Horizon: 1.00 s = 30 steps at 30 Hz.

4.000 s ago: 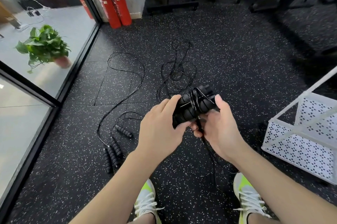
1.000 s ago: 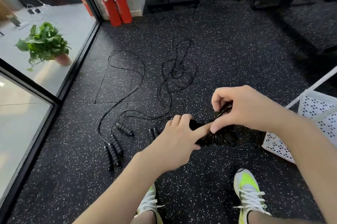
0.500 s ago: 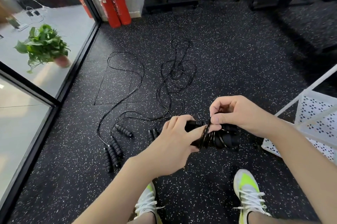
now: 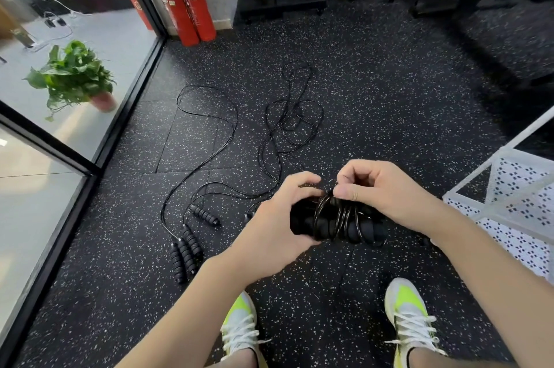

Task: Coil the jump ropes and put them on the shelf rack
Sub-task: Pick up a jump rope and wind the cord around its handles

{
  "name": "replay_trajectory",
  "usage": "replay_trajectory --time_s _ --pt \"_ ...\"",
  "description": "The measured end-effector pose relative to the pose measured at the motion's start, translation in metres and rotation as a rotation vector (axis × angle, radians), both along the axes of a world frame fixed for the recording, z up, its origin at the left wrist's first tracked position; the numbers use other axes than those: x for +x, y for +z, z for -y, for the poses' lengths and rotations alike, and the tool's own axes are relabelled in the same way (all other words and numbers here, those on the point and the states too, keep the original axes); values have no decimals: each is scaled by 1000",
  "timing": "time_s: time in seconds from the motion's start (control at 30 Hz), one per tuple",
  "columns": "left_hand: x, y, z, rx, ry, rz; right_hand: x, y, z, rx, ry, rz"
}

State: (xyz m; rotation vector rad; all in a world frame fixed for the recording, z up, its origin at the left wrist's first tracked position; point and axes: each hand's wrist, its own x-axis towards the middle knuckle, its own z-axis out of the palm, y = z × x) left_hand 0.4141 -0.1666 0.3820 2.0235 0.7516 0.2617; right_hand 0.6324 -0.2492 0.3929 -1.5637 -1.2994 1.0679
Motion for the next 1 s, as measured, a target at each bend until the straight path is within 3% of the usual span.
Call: replay_trajectory --time_s 0.4,1.0 --pt "-2 -1 -11 285 -78 -24 4 -11 -1 -1 -54 -164" --pt "-2 1 -15 276 -75 -288 5 6 2 -149 73 -141"
